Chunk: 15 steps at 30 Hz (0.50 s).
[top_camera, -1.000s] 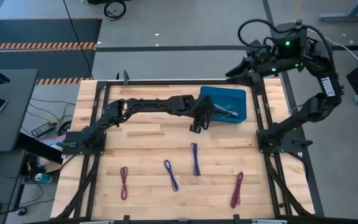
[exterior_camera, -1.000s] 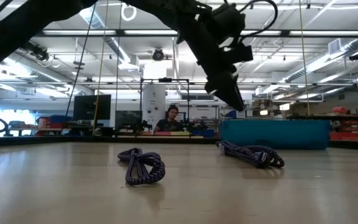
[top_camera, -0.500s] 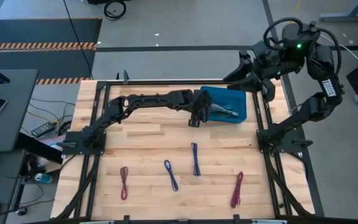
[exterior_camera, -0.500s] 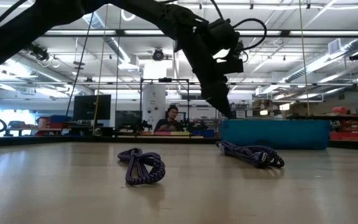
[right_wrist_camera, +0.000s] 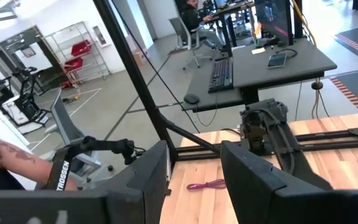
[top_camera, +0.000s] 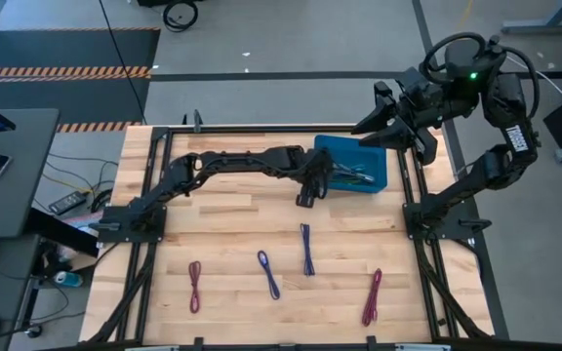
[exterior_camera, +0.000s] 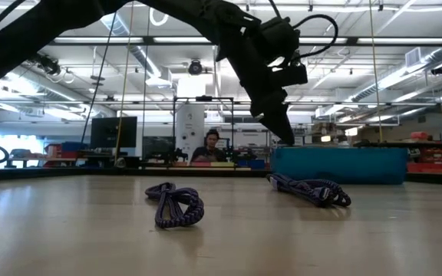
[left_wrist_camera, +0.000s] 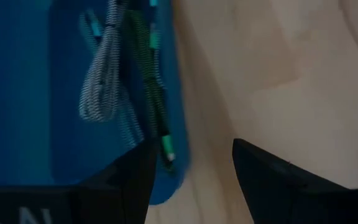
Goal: Pick and place USB-C Cables
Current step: Move the blue bin to the center of the table
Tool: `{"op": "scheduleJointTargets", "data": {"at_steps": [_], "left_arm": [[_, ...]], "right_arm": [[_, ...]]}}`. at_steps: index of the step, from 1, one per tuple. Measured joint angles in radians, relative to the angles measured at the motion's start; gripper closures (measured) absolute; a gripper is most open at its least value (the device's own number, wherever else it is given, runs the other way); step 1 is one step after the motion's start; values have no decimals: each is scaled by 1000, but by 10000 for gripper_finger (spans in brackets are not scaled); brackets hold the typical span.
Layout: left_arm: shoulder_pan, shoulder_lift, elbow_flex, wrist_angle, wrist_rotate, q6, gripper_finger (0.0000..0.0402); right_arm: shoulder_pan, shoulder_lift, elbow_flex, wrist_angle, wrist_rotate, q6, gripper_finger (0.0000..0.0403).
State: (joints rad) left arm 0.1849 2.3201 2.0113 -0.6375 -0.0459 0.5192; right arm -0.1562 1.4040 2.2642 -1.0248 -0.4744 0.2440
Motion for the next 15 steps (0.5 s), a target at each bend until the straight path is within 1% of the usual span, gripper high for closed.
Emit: {"op": "scheduleJointTargets", "data": {"at_steps": [5, 10, 13, 15], "left_arm": [[7, 51, -1, -13, -1, -7, 185], [9, 70, -1, 0, -17, -6, 185], [8, 70, -1, 34, -20, -5, 185], [8, 70, -1, 63, -31, -2, 192]], "right_arm": [[0, 0, 0, 3, 0, 0, 246], [11, 0, 0, 0, 0, 0, 246], [21, 0, 0, 0, 0, 0, 246], [26, 0, 0, 0, 0, 0, 246]]}}
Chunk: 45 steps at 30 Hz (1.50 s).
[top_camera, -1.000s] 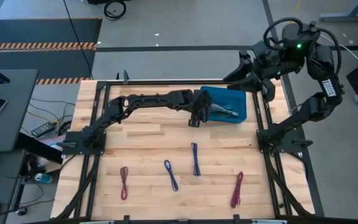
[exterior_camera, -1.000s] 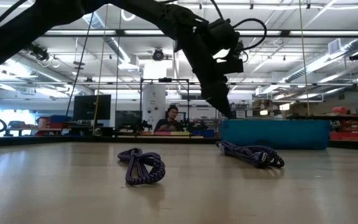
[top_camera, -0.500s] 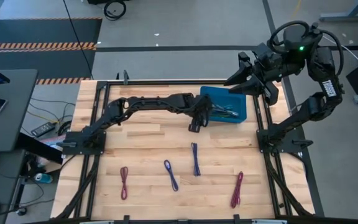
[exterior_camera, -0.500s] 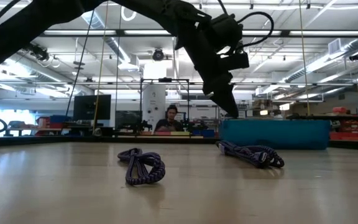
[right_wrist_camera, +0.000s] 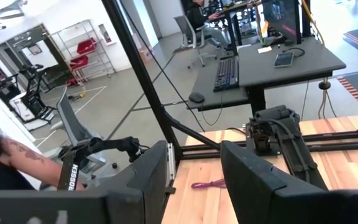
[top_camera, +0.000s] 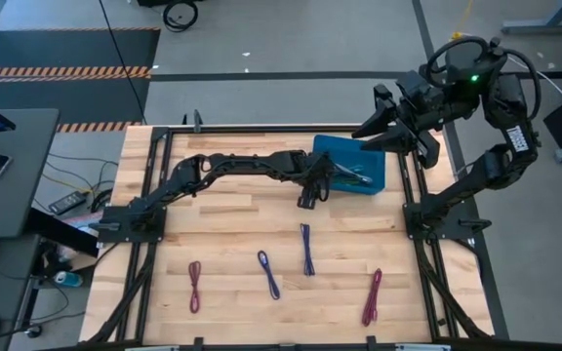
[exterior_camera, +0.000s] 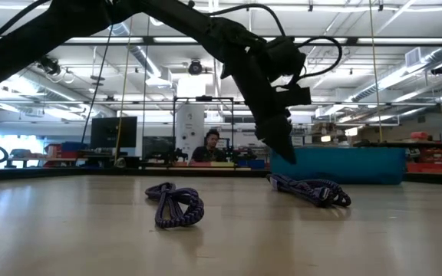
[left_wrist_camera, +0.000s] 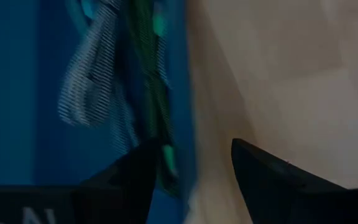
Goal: Pick and place USB-C Cables
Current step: Move the blue bin to the center of the table
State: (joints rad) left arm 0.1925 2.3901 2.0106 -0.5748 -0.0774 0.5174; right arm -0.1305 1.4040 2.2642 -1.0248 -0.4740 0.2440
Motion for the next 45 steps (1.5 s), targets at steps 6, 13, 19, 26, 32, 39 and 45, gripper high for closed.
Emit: {"op": "scheduleJointTargets", "data": {"at_steps": [6, 13, 19, 26, 32, 39, 45], "left_arm": [[0, 0, 0, 14, -33, -8, 300], [-1, -2, 0, -1, -63, -35, 393], [1, -31, 11, -107, -103, -121, 395], [3, -89, 168, -381, -114, -249, 396], [-5, -131, 343, -654, -123, -357, 396], [-22, -296, 217, -852, -109, -485, 396], [-81, -431, 115, -872, -129, -593, 396]], "right_arm": [[5, 0, 0, -1, 0, 0, 246], [5, 0, 0, -1, 0, -8, 246], [5, 0, 0, -1, 0, -11, 246], [5, 0, 0, -11, -5, -16, 246], [5, 0, 0, -3, -47, -18, 246], [5, -11, 0, -3, -64, -26, 246], [6, -25, 0, -12, -80, -65, 246]]}}
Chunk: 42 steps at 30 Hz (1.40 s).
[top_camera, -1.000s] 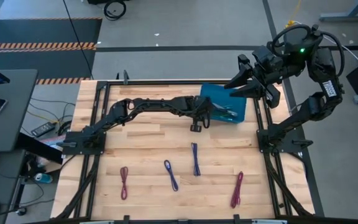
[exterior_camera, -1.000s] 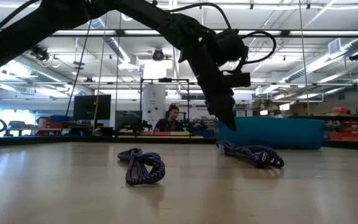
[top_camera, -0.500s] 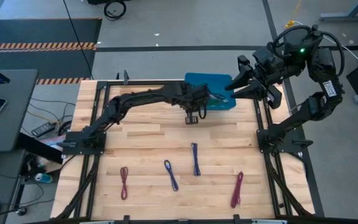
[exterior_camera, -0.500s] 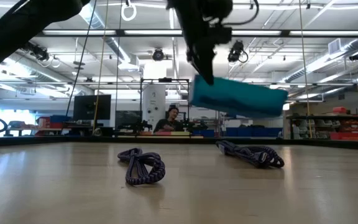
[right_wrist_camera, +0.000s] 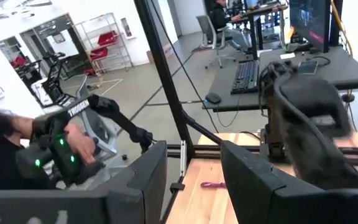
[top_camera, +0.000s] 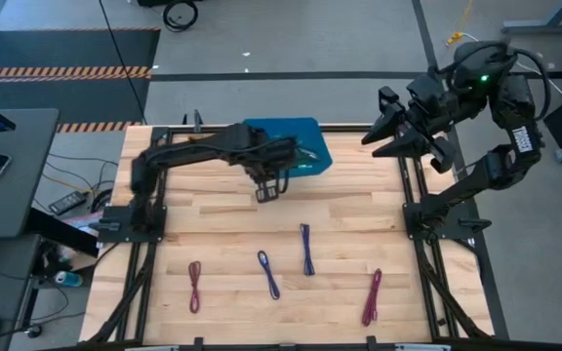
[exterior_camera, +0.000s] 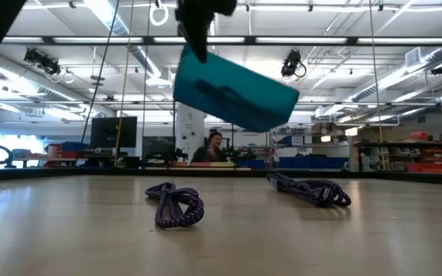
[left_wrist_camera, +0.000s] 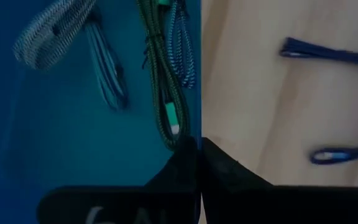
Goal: Pick and place USB-C Cables
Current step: Move the blue bin to the center of the table
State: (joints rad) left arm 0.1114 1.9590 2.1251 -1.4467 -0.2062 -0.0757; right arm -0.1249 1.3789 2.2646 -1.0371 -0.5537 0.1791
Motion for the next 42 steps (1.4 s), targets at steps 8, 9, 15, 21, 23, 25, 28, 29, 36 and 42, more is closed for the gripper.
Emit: {"op": "scheduleJointTargets", "data": {"at_steps": [8, 9, 15, 21, 23, 25, 28, 29, 36, 42], "left_arm": [[-127, -156, -258, 50, -27, -158, 396], [-142, -176, -305, 63, -28, -183, 396], [-235, -268, -582, 228, -24, -313, 396], [-326, -336, -785, 393, -19, -342, 396], [-355, -350, -836, 452, -8, -342, 396], [-379, -353, -878, 493, -9, -347, 396], [-405, -353, -944, 524, -10, -348, 396], [-411, -354, -970, 550, -10, -349, 396], [-392, -354, -1146, 739, -7, -351, 396], [-312, -357, -1188, 868, -14, -200, 396]], "right_arm": [[0, -15, 0, -5, 0, -33, 246], [-1, -16, 0, -8, 0, -37, 246], [-1, -18, 0, -16, 0, -48, 246], [-1, -18, 0, -13, 3, -44, 246], [-1, -18, 0, -12, 12, -44, 246], [-1, -18, 0, -12, 13, -43, 246], [0, -18, 0, -11, 13, -42, 246], [-1, -17, 0, -11, 13, -41, 246], [-1, -17, 0, -10, 13, -41, 246], [-1, -7, 0, 1, 14, -19, 246]]}}
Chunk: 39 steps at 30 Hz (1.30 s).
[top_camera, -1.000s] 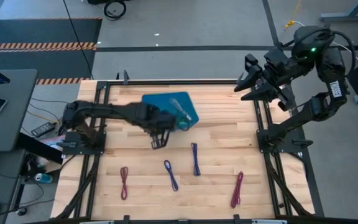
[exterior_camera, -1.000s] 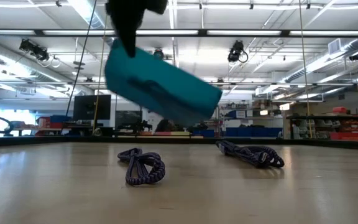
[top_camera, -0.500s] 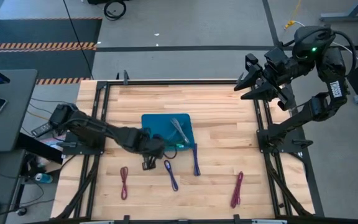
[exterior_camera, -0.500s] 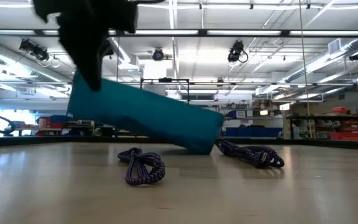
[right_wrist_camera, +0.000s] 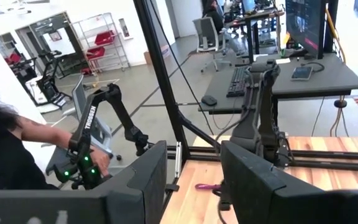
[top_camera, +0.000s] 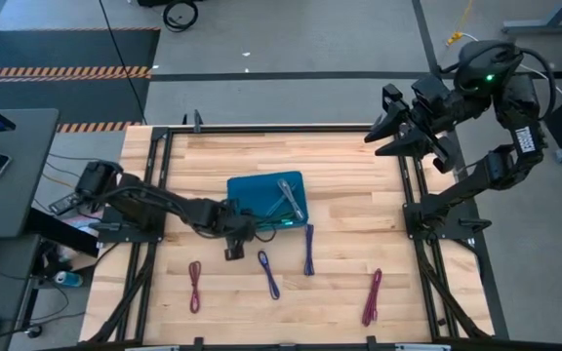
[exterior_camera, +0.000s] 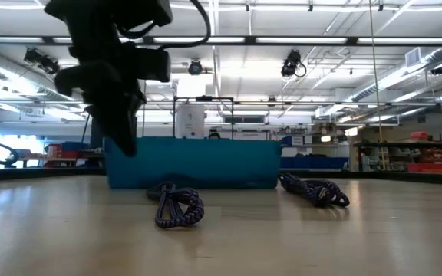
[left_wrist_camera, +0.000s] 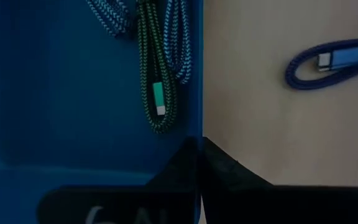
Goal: Pick and place USB-C Cables
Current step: Move the blue bin to the center of the table, then put the right black pink charger cable into the blue bin
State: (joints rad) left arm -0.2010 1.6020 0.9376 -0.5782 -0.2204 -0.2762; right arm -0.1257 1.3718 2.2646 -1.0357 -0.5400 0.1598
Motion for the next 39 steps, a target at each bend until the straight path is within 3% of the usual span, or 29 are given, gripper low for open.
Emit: {"op": "scheduleJointTargets", "data": {"at_steps": [4, 14, 28, 35, 39], "left_arm": [[40, 6, 27, -21, 9, 75, 396], [59, -10, 36, -46, 9, 78, 395], [61, -60, 129, -76, -4, 137, 273], [118, -60, 379, -376, -87, -60, 260], [136, -60, 596, -620, -205, -125, 267]], "right_arm": [[0, 7, 0, 3, 0, 6, 246], [0, 7, 0, 3, -3, 24, 246], [0, 7, 0, 10, -6, 22, 246], [2, 7, 0, -125, 1, 28, 248], [38, 25, 0, -298, 119, 80, 254]]}}
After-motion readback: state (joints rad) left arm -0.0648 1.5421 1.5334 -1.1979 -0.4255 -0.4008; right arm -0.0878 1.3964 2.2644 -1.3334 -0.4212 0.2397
